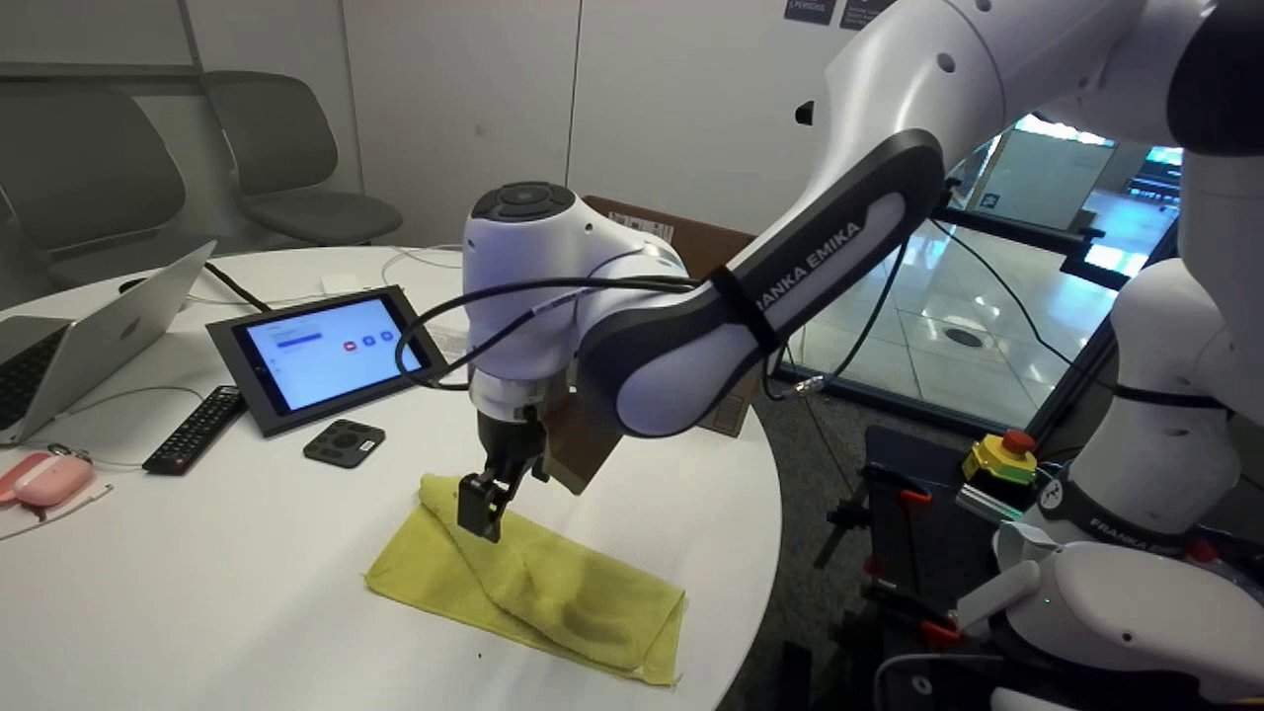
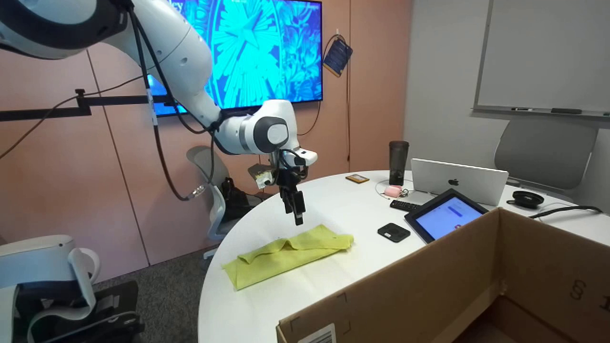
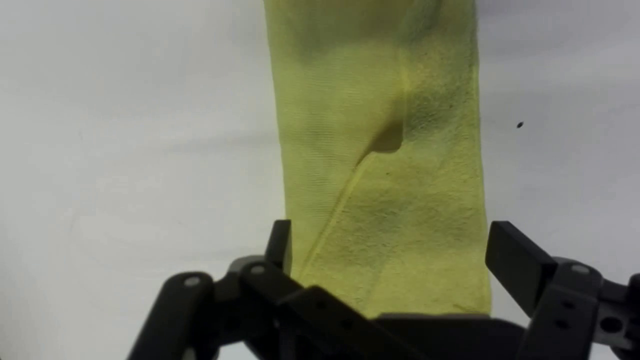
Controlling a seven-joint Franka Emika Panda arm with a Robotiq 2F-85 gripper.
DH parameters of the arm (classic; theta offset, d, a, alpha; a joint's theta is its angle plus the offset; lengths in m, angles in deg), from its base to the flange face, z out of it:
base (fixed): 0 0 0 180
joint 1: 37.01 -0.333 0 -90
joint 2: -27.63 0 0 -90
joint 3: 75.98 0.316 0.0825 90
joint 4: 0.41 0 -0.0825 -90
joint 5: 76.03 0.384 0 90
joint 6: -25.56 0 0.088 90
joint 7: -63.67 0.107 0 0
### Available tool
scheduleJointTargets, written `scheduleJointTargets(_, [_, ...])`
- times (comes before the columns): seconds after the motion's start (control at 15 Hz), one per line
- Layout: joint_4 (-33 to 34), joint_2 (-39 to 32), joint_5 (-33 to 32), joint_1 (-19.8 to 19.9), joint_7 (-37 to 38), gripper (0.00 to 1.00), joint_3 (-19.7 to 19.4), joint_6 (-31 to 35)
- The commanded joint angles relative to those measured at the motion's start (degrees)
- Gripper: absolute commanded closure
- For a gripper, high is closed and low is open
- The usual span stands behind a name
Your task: Pick up the pen, put it on the lime towel, fold the towel, pick up the folded towel and put it in the box.
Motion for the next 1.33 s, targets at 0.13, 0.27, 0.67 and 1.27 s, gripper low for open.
scheduleJointTargets(0.13, [6.1,-7.3,6.4,2.6,8.2,0.00,-0.6,1.4])
scheduleJointTargets(0.27, [8.8,-10.0,7.6,3.3,8.6,0.00,-0.3,1.7])
scheduleJointTargets(0.67, [17.3,-16.7,7.8,3.3,9.4,0.00,-0.8,0.5])
scheduleJointTargets(1.27, [25.2,-22.7,8.3,3.1,9.7,0.00,-0.3,-1.3])
